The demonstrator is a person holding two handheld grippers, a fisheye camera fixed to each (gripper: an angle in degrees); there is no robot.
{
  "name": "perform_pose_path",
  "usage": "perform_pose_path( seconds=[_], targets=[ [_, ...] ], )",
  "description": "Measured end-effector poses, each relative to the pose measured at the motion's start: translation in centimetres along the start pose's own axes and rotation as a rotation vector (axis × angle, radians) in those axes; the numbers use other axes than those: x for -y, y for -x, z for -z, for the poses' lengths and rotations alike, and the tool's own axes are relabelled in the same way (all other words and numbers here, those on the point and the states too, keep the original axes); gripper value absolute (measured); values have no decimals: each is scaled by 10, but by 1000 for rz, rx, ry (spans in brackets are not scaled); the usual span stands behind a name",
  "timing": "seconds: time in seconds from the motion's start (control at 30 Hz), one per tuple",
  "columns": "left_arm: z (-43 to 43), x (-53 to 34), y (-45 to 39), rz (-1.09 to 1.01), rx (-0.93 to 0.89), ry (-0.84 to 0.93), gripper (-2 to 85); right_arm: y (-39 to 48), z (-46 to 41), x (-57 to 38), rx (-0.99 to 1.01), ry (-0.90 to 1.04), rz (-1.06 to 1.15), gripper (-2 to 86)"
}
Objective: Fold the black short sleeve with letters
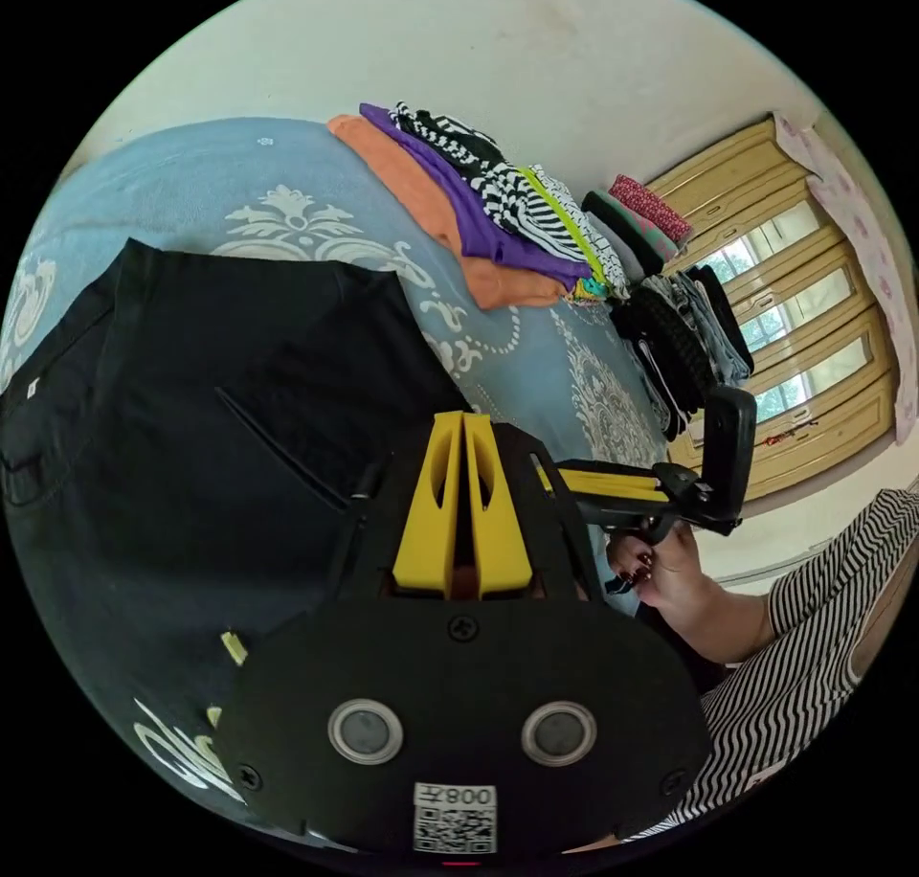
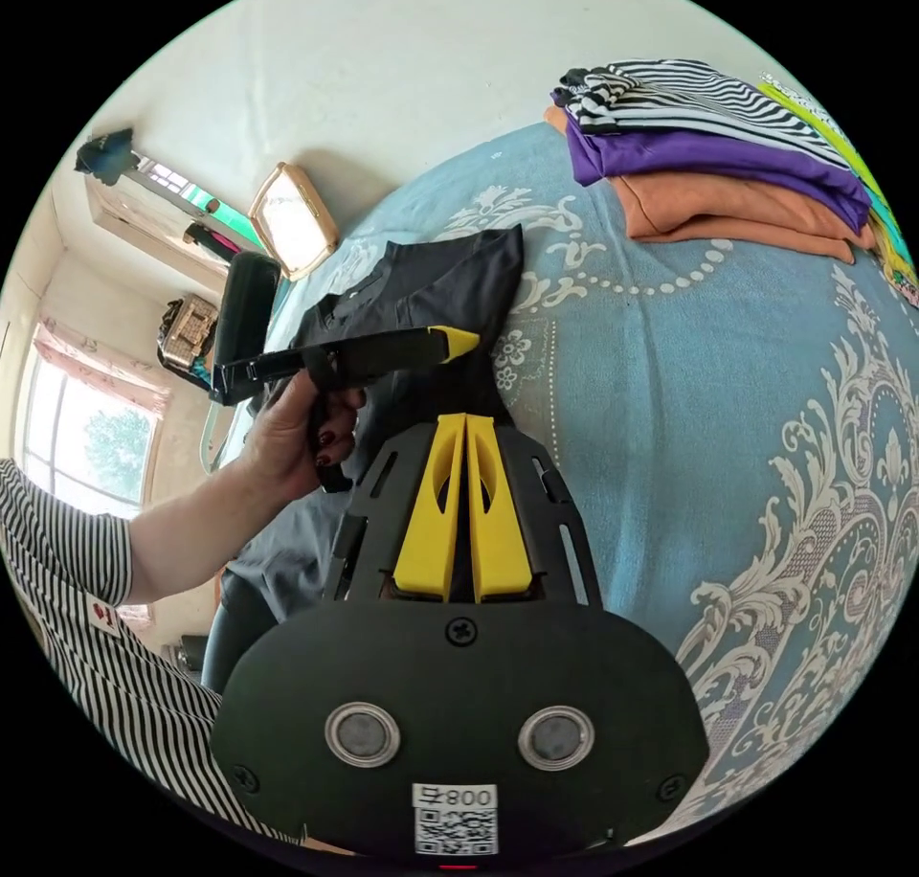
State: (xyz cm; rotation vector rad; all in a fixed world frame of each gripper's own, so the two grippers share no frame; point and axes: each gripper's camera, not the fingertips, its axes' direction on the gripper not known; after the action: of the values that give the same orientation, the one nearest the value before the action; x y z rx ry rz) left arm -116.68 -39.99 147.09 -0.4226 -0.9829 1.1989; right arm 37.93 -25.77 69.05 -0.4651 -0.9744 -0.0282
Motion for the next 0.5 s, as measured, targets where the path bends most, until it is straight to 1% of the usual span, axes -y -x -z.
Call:
perform_pose_path(
  seconds=[0.1,0.17,0.2,0.33,0.5],
  targets=[
    [14,-22,-15,-5,47,27,2,9,-5,1,-43,18,11,1],
    [12,-36,-17,28,40,79,2,10,-9,2,-25,26,2,1],
    [16,-39,-18,30,28,52,1,11,-10,2,-8,25,-12,1],
    [32,-51,-25,24,-5,76,1,24,-14,-1,-30,14,-16,0],
    [70,-75,-40,3,44,61,2,50,-21,-1,-58,9,-13,1]
  ],
)
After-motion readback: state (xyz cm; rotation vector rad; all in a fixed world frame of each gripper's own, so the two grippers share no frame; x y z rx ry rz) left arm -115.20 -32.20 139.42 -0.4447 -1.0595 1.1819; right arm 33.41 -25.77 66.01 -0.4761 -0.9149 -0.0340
